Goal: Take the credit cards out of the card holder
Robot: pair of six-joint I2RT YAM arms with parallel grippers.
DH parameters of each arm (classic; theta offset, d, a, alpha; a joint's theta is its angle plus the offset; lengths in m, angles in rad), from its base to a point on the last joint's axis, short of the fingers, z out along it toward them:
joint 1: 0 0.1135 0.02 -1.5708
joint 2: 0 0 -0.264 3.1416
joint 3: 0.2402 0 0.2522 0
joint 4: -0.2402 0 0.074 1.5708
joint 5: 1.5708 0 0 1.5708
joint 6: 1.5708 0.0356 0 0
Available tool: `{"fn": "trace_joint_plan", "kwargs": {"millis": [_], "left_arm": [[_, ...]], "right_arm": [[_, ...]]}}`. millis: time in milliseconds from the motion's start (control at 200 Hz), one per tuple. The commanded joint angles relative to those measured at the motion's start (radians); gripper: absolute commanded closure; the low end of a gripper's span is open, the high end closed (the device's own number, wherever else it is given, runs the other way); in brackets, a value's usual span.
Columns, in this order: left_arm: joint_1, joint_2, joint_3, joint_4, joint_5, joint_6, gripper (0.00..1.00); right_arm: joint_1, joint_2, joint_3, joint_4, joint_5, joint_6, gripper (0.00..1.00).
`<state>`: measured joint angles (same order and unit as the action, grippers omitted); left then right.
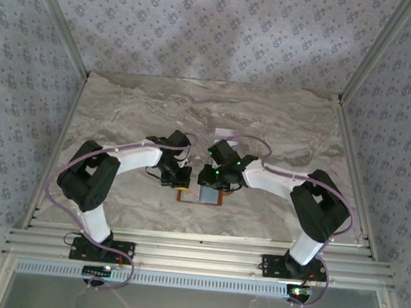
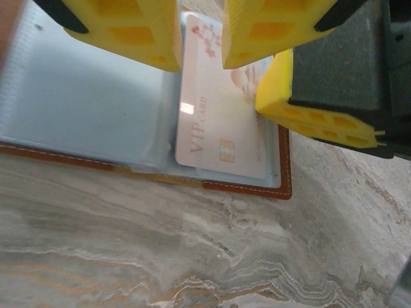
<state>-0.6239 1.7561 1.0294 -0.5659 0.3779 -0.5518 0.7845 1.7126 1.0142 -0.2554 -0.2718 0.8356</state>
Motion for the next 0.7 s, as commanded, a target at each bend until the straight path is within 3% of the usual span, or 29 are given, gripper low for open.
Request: {"fn": "trace_joint_plan", "kwargs": {"millis": [0,205,695], "left_arm": [[-0.002,0.006,-0.044,-0.006,-0.018,-0.014,0.94],[-0.001,-0.009,-0.09,0.023,-0.011,-0.033,0.93],[0.002,-0.027,-0.11,0.018,-0.02,-0.045,0.9]], "right_arm": [[0.008,0.045,0.034,0.054,-0.062,0.034,0.76],[0.016,0.101,0.041,0.077,-0.082,0.04,0.77],[0.019,0.091,0.042,-0.125,0.096,-0.045,0.78]]}}
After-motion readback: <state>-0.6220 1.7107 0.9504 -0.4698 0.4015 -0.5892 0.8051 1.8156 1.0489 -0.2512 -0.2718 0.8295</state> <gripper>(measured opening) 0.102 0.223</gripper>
